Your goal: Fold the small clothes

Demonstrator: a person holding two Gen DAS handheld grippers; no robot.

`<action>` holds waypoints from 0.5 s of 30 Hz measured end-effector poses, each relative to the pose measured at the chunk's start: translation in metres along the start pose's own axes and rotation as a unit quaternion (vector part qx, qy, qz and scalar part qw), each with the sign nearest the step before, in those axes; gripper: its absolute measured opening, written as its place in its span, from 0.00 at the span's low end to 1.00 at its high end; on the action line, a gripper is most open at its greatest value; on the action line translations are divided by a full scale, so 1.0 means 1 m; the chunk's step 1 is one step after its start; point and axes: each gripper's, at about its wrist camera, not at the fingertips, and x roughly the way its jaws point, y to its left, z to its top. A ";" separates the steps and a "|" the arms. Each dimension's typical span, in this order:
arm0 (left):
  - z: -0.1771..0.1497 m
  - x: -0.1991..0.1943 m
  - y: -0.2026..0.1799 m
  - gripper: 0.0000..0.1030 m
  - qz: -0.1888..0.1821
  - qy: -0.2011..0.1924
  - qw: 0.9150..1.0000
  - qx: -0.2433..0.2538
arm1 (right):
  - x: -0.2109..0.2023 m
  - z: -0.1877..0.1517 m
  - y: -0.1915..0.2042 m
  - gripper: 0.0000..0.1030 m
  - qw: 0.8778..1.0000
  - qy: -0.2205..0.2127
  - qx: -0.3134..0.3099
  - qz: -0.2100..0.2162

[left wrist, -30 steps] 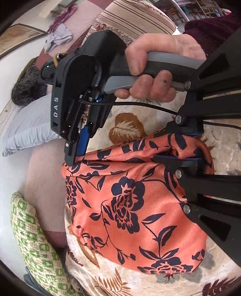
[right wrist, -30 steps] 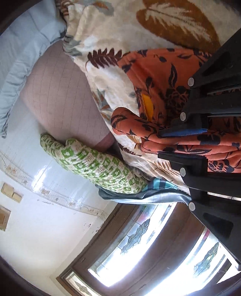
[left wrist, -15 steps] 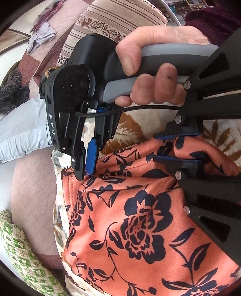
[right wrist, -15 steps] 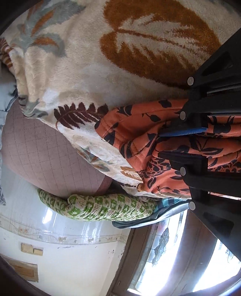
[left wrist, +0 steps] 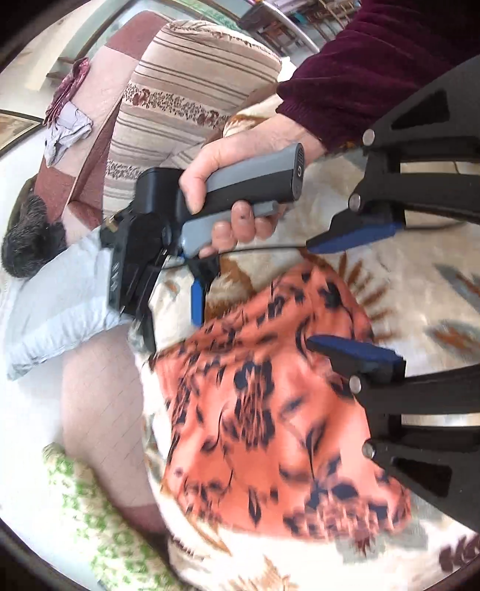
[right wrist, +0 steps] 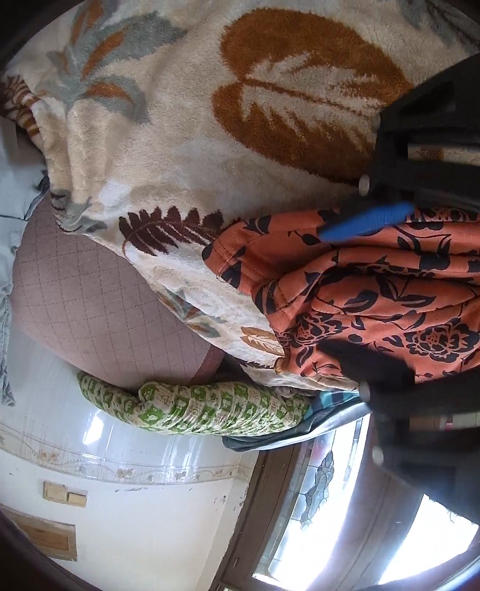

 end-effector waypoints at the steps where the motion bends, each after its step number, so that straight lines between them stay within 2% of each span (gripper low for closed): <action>1: -0.003 -0.010 0.007 0.47 0.019 -0.006 1.000 -0.002 | 0.000 -0.001 0.001 0.74 1.000 -0.003 -0.004 0.004; 4: -0.004 -0.031 0.050 0.47 0.070 -0.015 0.996 -0.051 | 0.007 -0.003 0.003 0.74 1.000 0.002 -0.007 0.013; 8: -0.006 -0.032 0.113 0.47 0.138 -0.011 0.983 -0.123 | 0.019 -0.007 -0.005 0.72 1.000 0.006 0.007 0.017; 9: -0.009 -0.030 0.122 0.47 0.147 -0.006 0.980 -0.137 | 0.023 -0.008 -0.006 0.72 1.000 0.011 0.013 0.022; 11: -0.015 -0.022 0.136 0.47 0.135 0.002 0.978 -0.159 | 0.029 -0.011 -0.006 0.72 0.999 0.019 0.016 0.024; 13: -0.019 -0.015 0.136 0.48 0.136 0.011 0.978 -0.155 | 0.034 -0.015 0.002 0.72 0.999 0.027 0.002 0.024; 15: -0.020 -0.014 0.126 0.48 0.145 0.009 0.980 -0.136 | 0.040 -0.021 0.013 0.57 0.999 0.038 -0.018 0.013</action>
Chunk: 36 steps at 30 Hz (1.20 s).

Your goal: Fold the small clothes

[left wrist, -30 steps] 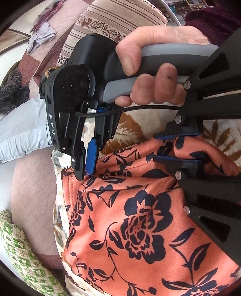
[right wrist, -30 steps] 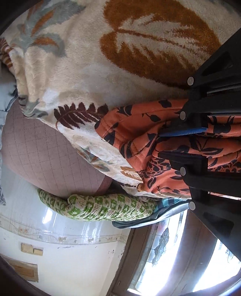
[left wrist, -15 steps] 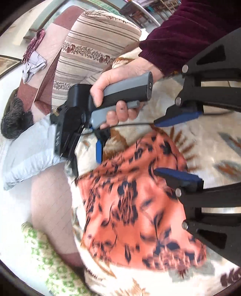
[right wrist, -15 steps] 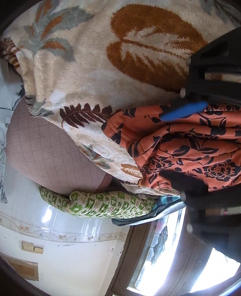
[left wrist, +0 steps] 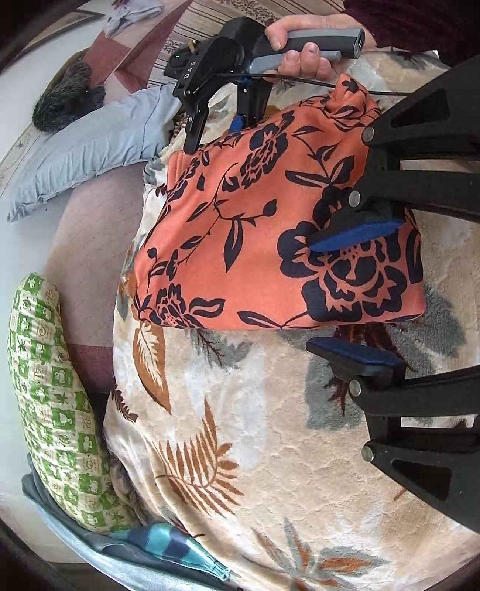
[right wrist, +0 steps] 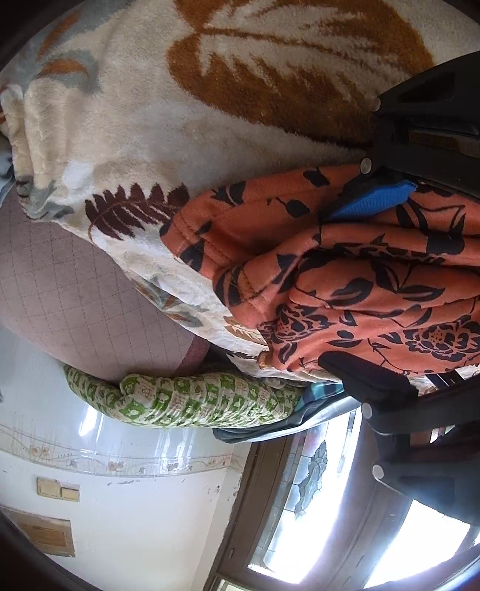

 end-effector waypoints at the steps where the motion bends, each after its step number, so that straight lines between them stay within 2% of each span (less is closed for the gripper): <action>1: -0.001 -0.001 -0.003 0.48 -0.005 0.000 1.000 0.004 | 0.005 -0.003 0.006 0.45 1.000 0.010 -0.015 -0.011; 2: -0.004 -0.006 -0.004 0.48 -0.011 0.002 1.000 0.005 | 0.008 -0.006 0.013 0.21 0.999 0.011 -0.031 -0.031; 4: -0.003 -0.007 -0.008 0.48 -0.007 0.001 1.000 0.013 | 0.004 -0.012 0.028 0.19 0.995 -0.021 -0.067 -0.067; 6: -0.002 -0.009 -0.010 0.48 -0.015 0.000 1.000 0.011 | -0.006 -0.012 0.045 0.17 0.993 -0.046 -0.090 -0.066; 9: 0.002 -0.009 -0.016 0.48 -0.035 -0.007 0.999 0.012 | -0.021 -0.011 0.060 0.16 0.984 -0.084 -0.126 -0.092; 11: 0.003 -0.008 -0.025 0.51 -0.035 -0.012 0.999 0.030 | -0.024 -0.007 0.051 0.16 0.982 -0.096 -0.120 -0.114; 13: 0.002 -0.002 -0.035 0.57 -0.013 -0.004 0.998 0.054 | -0.018 -0.001 0.030 0.16 0.981 -0.092 -0.095 -0.141; 14: 0.001 0.004 -0.037 0.61 0.002 0.006 0.998 0.062 | -0.013 0.003 0.014 0.17 0.984 -0.075 -0.068 -0.145; 15: 0.001 0.010 -0.038 0.61 0.010 0.016 0.998 0.063 | -0.007 0.005 -0.002 0.23 0.989 -0.057 -0.033 -0.135; 16: 0.001 0.012 -0.036 0.62 0.011 0.022 0.998 0.055 | -0.011 0.005 -0.013 0.24 0.991 -0.060 -0.003 -0.117; 18: 0.005 0.010 -0.030 0.62 0.000 0.027 0.999 0.035 | -0.020 0.009 -0.012 0.31 0.992 -0.061 0.024 -0.107; 21: 0.010 -0.002 -0.025 0.62 0.000 0.013 1.000 0.025 | -0.040 0.010 0.013 0.34 0.988 -0.095 -0.015 -0.125; 22: 0.011 -0.007 -0.025 0.62 0.000 0.004 1.000 0.026 | -0.046 0.007 0.021 0.34 0.988 -0.099 -0.028 -0.119; 25: 0.011 -0.013 -0.029 0.62 0.004 -0.005 0.999 0.035 | -0.049 -0.003 0.051 0.34 0.992 -0.065 -0.073 -0.079; 28: 0.004 0.002 -0.032 0.62 0.042 0.029 0.997 0.050 | -0.039 -0.022 0.085 0.34 0.989 -0.018 -0.132 -0.058; 30: 0.000 0.010 -0.028 0.64 0.040 0.040 0.998 0.042 | -0.026 -0.042 0.095 0.34 0.988 0.027 -0.143 -0.047; 32: 0.002 0.009 -0.023 0.66 0.036 0.048 0.998 0.028 | -0.016 -0.058 0.092 0.34 0.985 0.066 -0.146 -0.067; 34: 0.009 0.006 -0.021 0.66 0.025 0.057 0.998 0.017 | 0.000 -0.074 0.068 0.35 0.976 0.118 -0.133 -0.125; 35: 0.014 0.003 -0.021 0.66 0.028 0.056 0.998 0.018 | 0.006 -0.078 0.052 0.28 0.974 0.133 -0.116 -0.144; 36: 0.020 0.001 -0.022 0.66 0.037 0.050 0.998 0.025 | 0.006 -0.078 0.039 0.14 0.977 0.126 -0.100 -0.138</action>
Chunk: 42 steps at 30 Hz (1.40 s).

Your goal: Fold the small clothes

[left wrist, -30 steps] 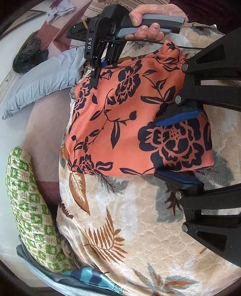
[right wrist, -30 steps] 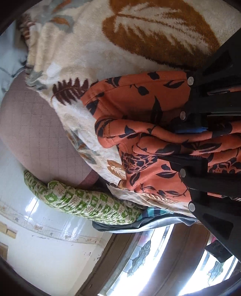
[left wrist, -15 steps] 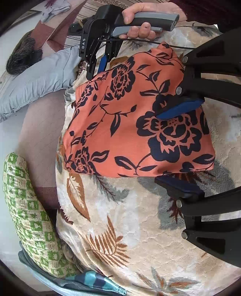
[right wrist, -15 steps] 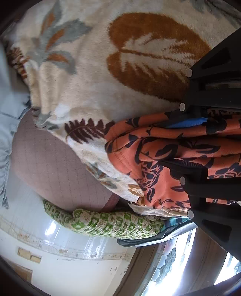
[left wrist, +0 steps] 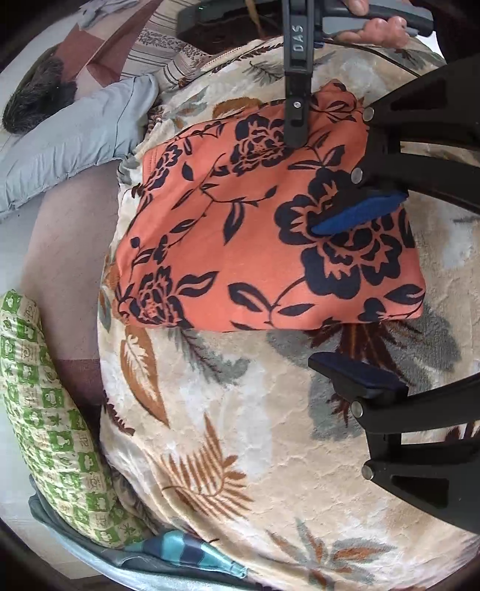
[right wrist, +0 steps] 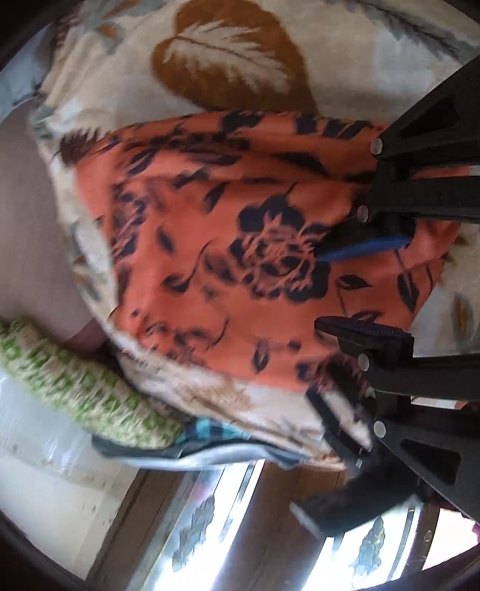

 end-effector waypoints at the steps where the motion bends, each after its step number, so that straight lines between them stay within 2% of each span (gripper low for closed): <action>1: 0.007 -0.003 -0.001 0.66 0.010 -0.008 1.000 0.007 | -0.002 0.000 -0.009 0.09 1.000 -0.006 0.015 0.018; 3: 0.027 -0.006 -0.004 0.66 0.019 -0.020 0.999 0.017 | -0.006 0.003 -0.018 0.08 0.998 0.001 0.037 0.043; 6: 0.063 0.007 -0.009 0.66 0.030 -0.031 0.999 0.033 | -0.007 0.003 -0.019 0.08 0.998 0.003 0.033 0.050; 10: 0.109 0.049 -0.020 0.66 0.058 -0.012 0.997 0.047 | -0.003 0.006 -0.029 0.08 0.996 0.016 0.045 0.075; 14: 0.139 0.096 -0.019 0.66 0.080 0.014 0.996 0.025 | -0.004 0.007 -0.040 0.08 0.993 0.026 0.055 0.097; 16: 0.144 0.128 -0.012 0.73 0.089 0.059 0.994 0.003 | -0.002 0.007 -0.041 0.08 0.993 0.028 0.052 0.101; 18: 0.147 0.141 0.003 0.94 0.085 0.068 0.993 -0.044 | -0.002 0.008 -0.042 0.08 0.994 0.028 0.047 0.098; 20: 0.149 0.144 0.015 0.96 0.064 0.080 0.992 -0.073 | -0.001 0.008 -0.043 0.08 0.994 0.029 0.047 0.099; 22: 0.146 0.137 0.021 0.96 0.052 0.069 0.993 -0.085 | -0.001 0.010 -0.042 0.07 0.994 0.032 0.048 0.098; 26: 0.125 0.093 0.028 0.94 0.031 0.005 0.996 -0.081 | -0.001 0.016 -0.042 0.07 0.993 0.027 0.055 0.101; 28: 0.107 0.066 0.035 0.94 -0.001 -0.014 0.996 -0.083 | -0.007 0.020 -0.040 0.08 0.993 0.005 0.055 0.103; 30: 0.088 0.043 0.041 0.94 -0.006 -0.024 0.997 -0.070 | -0.018 0.026 -0.035 0.12 0.993 -0.026 0.045 0.103; 33: 0.053 0.021 0.043 0.94 -0.004 -0.016 0.999 -0.034 | -0.034 0.041 -0.030 0.12 0.990 -0.096 0.041 0.091; 35: 0.033 0.017 0.043 0.94 -0.003 0.002 1.000 -0.016 | -0.040 0.054 -0.036 0.12 0.984 -0.132 0.065 0.104; 38: 0.008 0.017 0.042 0.95 0.002 0.015 1.000 -0.008 | -0.031 0.069 -0.050 0.12 0.979 -0.146 0.106 0.097; 40: 0.005 0.020 0.043 0.95 -0.002 0.026 1.000 -0.014 | -0.013 0.073 -0.059 0.13 0.982 -0.126 0.123 0.062; 42: 0.007 0.021 0.045 0.95 -0.003 0.039 0.999 -0.025 | -0.005 0.071 -0.062 0.13 0.979 -0.131 0.144 0.069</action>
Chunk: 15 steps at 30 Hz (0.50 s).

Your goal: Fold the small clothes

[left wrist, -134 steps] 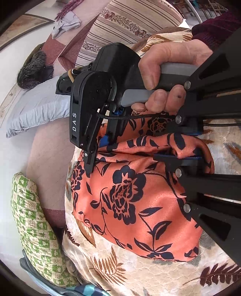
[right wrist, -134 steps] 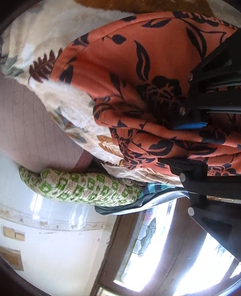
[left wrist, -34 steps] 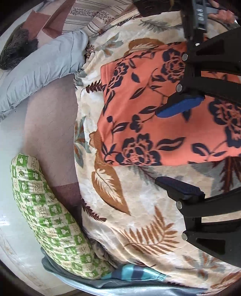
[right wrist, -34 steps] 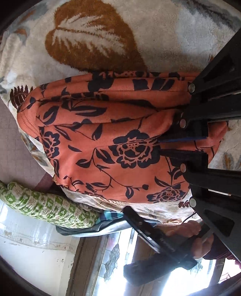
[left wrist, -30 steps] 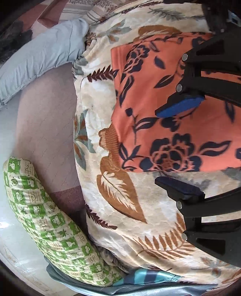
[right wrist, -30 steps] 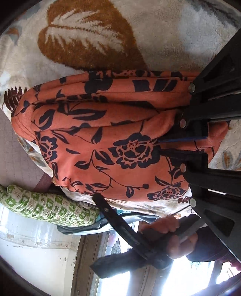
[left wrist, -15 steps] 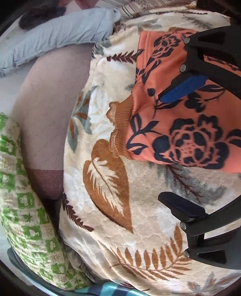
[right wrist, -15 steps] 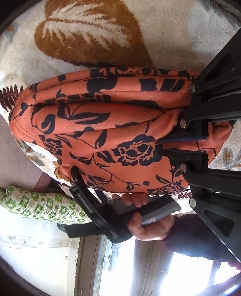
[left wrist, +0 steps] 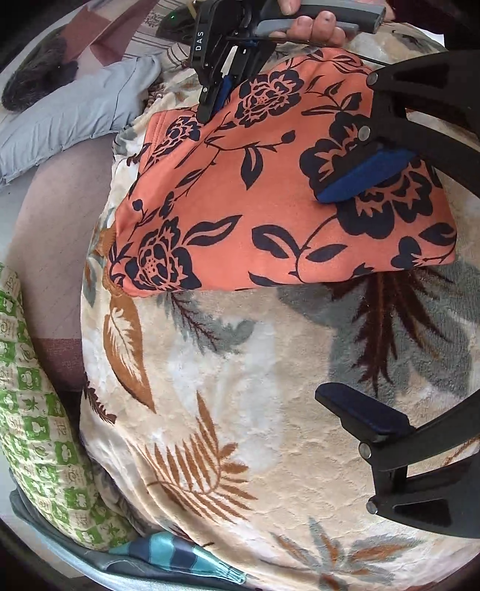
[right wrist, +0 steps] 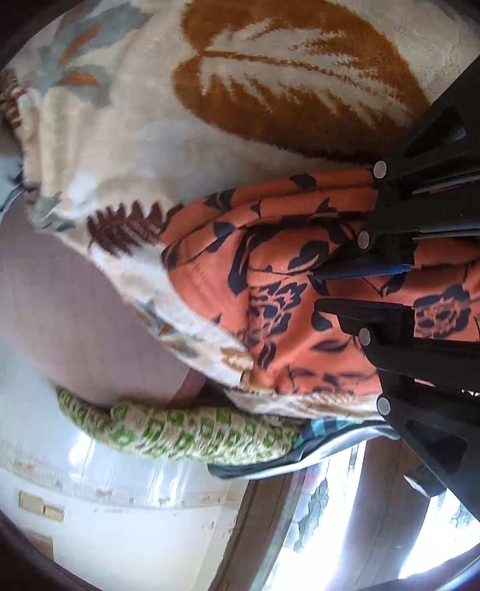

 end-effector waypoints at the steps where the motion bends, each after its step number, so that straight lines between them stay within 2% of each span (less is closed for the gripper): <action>1: 0.001 -0.003 0.000 0.95 0.000 0.003 1.000 -0.003 | -0.002 0.000 0.003 0.13 1.000 0.000 -0.002 -0.006; 3: -0.002 -0.012 -0.003 0.94 0.008 -0.006 1.000 0.005 | -0.011 -0.002 0.018 0.13 0.999 0.012 -0.028 -0.025; 6: -0.014 -0.029 -0.011 0.94 -0.002 -0.032 0.999 0.020 | -0.026 -0.012 0.031 0.16 0.999 0.018 -0.044 -0.002; 7: -0.020 -0.031 -0.014 0.94 -0.003 -0.029 0.999 0.028 | -0.026 -0.016 0.034 0.16 0.999 0.030 -0.042 0.008; 9: -0.032 -0.024 -0.019 0.94 0.027 -0.013 0.999 0.038 | -0.018 -0.031 0.041 0.16 0.997 0.066 -0.050 0.008; 11: -0.041 -0.010 -0.015 0.95 0.036 0.007 0.999 0.026 | -0.010 -0.050 0.049 0.16 0.992 0.097 -0.081 -0.012; 13: -0.044 0.002 -0.005 0.96 0.018 0.024 0.999 -0.013 | 0.005 -0.070 0.048 0.16 0.986 0.125 -0.106 -0.040; 15: -0.043 0.002 -0.003 0.96 0.012 0.027 0.999 -0.028 | 0.010 -0.076 0.040 0.17 0.987 0.113 -0.109 -0.041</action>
